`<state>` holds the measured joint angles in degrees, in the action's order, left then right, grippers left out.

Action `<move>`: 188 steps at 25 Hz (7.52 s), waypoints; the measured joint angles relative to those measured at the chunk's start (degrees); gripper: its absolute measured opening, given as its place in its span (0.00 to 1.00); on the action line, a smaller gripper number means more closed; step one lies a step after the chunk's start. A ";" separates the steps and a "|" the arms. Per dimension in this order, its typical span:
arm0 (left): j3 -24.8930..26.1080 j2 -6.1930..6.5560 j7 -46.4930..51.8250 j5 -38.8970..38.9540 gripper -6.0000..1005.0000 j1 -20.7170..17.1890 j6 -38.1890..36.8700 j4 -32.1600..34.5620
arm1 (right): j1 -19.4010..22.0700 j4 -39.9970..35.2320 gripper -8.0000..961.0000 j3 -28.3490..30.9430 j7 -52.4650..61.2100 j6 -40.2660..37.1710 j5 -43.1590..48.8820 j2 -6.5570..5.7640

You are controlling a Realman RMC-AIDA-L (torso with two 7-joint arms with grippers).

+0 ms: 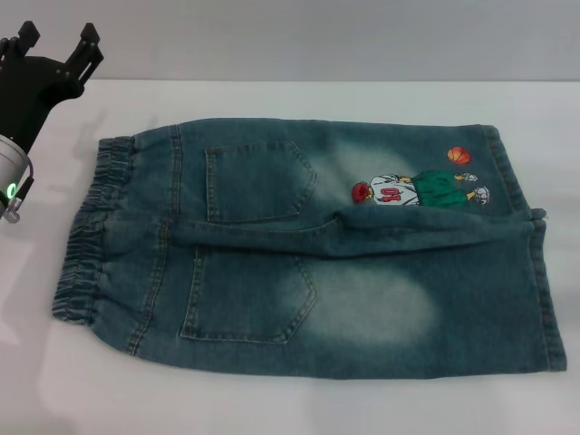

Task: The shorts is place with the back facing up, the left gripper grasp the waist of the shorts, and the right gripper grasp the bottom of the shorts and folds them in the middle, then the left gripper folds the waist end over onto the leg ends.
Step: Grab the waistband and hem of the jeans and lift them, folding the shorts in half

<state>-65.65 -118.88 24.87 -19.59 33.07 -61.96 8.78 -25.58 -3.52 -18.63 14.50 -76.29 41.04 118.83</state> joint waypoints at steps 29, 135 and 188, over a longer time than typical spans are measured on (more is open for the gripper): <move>-14.68 6.15 34.98 -14.76 0.84 -2.37 14.13 23.78 | -0.36 0.63 0.69 -0.60 0.00 5.60 0.44 0.00; 10.51 3.98 112.02 -130.65 0.83 -5.40 -28.97 54.76 | -3.28 -6.15 0.69 2.28 0.00 10.66 -0.17 -1.77; 10.55 2.93 112.08 -130.79 0.07 -1.92 -29.00 57.23 | -1.38 -20.20 0.69 -7.75 43.61 11.64 22.97 -6.02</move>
<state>-55.10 -115.95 136.95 -150.38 31.15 -90.96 66.01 -26.96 -23.72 -26.38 58.11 -64.65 64.01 112.81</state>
